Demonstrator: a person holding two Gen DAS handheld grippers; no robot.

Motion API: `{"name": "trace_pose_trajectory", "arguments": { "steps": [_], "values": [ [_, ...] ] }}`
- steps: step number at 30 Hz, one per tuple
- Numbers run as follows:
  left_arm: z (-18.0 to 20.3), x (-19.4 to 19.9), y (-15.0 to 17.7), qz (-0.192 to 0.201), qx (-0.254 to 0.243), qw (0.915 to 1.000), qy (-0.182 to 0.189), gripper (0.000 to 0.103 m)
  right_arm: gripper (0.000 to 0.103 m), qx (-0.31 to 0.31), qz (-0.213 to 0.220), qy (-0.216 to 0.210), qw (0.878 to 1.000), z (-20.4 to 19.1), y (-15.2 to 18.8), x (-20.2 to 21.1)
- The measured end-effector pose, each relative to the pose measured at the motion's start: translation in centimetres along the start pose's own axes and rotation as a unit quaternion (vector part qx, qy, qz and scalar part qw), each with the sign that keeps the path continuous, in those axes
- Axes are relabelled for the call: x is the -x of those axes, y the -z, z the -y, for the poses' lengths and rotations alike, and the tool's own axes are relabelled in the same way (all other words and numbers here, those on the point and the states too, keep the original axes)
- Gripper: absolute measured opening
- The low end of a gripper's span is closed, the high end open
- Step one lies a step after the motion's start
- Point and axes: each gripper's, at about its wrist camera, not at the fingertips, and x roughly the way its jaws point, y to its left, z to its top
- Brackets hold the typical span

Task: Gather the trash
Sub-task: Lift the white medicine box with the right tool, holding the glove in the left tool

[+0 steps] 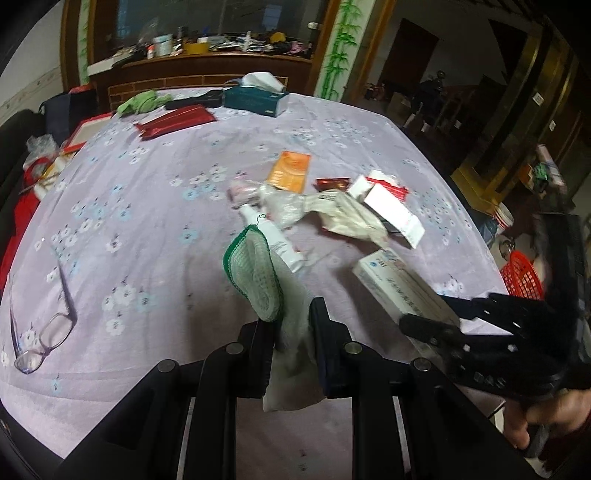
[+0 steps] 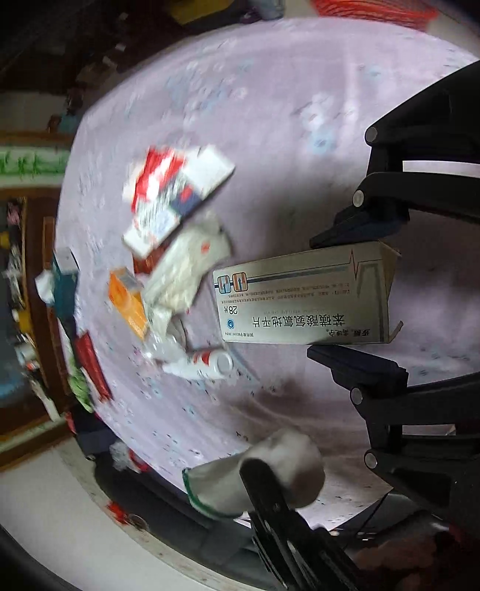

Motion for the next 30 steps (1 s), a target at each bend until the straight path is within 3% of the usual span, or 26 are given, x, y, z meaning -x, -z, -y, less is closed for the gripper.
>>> {"name": "trace_pose_trajectory", "arguments": {
  "steps": [13,17,30],
  "values": [
    [8.1,0.5,0.1,0.039,-0.074,0.9965,-0.008,0.018,0.055,-0.059,0.094,0.122,0.986,4.4,3.6,8.0],
    [9.8,1.4,-0.1,0.058,-0.092,0.9940,-0.006,0.018,0.055,-0.064,0.113,0.135,0.982,5.0,4.1,9.5],
    [13.0,1.5,-0.3,0.062,-0.117,0.9912,0.004,0.018,0.055,-0.075,0.127,0.142,0.979,6.5,5.3,11.3]
  ]
}}
